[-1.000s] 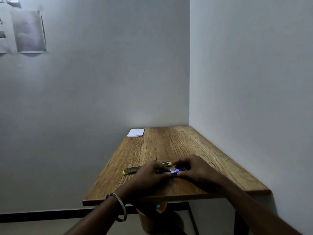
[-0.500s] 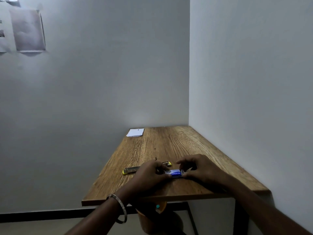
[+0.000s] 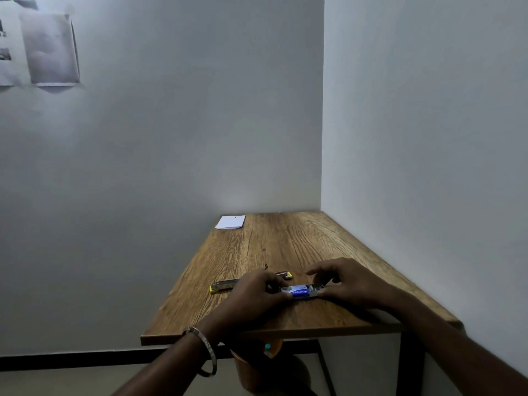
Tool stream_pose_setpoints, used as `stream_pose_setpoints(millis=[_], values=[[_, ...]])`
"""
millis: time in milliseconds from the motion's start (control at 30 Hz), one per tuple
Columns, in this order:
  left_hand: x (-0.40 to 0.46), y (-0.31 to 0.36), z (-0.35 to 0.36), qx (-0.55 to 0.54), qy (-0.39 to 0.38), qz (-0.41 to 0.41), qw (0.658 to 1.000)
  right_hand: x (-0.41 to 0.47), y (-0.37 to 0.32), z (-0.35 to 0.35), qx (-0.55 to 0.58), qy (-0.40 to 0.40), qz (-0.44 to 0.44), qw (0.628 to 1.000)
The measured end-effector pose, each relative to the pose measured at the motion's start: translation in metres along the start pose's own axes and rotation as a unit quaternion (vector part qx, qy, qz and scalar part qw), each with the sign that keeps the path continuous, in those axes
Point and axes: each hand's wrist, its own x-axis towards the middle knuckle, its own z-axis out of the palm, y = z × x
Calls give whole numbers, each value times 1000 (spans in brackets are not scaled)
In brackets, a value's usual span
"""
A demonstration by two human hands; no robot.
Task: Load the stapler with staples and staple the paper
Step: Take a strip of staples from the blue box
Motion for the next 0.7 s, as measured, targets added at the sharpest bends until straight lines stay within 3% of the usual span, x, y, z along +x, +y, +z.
stream_pose_setpoints(millis=[167,300,500,700], values=[[0,0,0,2,5,1,1000,-4,2,-9,-10,-17,8,1000],[-1,0,0,4,6,2,1000,2,-8,-11,-30,18,-14,999],[-3,1,0,13,7,6,1000,15,-23,-13,-105,-51,-46,992],[-4,2,-1,10,10,5,1000,25,-29,-18,-131,-117,-24,984]])
